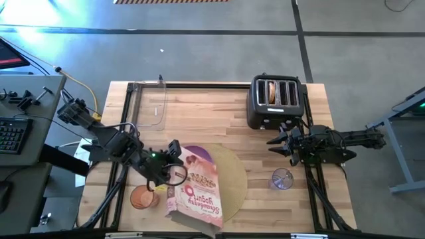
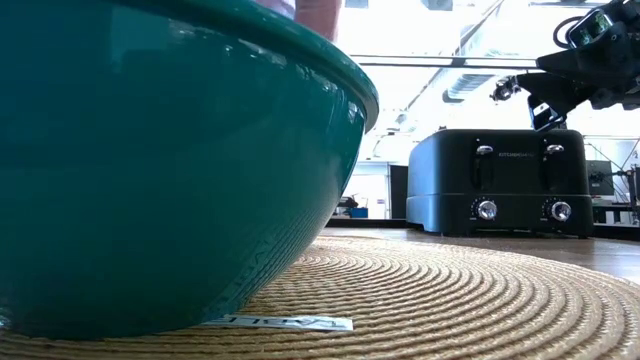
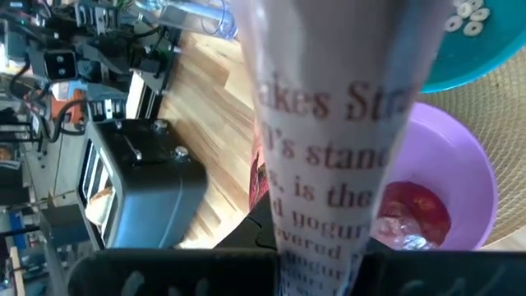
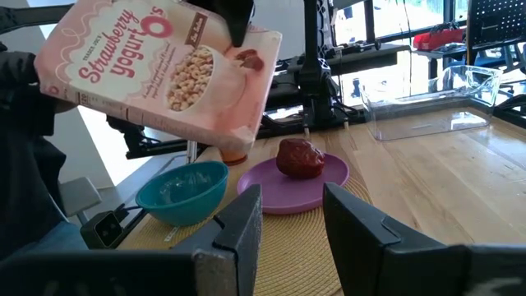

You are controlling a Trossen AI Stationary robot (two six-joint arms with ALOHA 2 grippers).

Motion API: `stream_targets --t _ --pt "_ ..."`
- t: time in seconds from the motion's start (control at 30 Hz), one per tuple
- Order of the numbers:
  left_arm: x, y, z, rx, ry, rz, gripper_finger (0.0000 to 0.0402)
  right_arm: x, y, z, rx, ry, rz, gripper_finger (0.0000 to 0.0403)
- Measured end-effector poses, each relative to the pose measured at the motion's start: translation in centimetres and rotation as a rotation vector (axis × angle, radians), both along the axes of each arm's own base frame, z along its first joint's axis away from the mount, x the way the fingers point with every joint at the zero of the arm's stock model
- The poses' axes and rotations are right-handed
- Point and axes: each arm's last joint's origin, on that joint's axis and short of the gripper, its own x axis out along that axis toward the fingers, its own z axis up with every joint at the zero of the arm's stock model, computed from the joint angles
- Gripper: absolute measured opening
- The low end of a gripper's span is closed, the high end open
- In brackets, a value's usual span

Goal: Arrange a breakfast setting
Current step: Pour the cereal from the red cereal box into the blue bowl

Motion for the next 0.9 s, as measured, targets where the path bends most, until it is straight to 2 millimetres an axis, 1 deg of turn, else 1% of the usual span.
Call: stream_targets --t 0.23,0.33,0.53,0.67,0.9 --pt "0.5 0.7 0.0 -0.04 0.012 0.004 0.0006 0.0 0.0 0.0 0.0 0.0 0.0 0.0114" --pt "1.0 1.3 0.1 -0.079 0.003 0.043 0.0009 0.0 0.0 0.0 0.0 0.0 0.0 0.0114" --pt "2.6 3.6 -0.6 -0.162 -0.03 0.126 0.0005 0.0 0.0 0.0 0.0 0.0 0.0 0.0115" --pt "4.1 5.4 -1.5 -0.254 -0.087 0.155 0.0004 0.0 0.0 0.0 0.0 0.0 0.0 0.0114" --pt "5.5 7.8 -3.0 -0.412 -0.172 0.215 0.0009 0.0 0.0 0.0 0.0 0.0 0.0 0.0114"
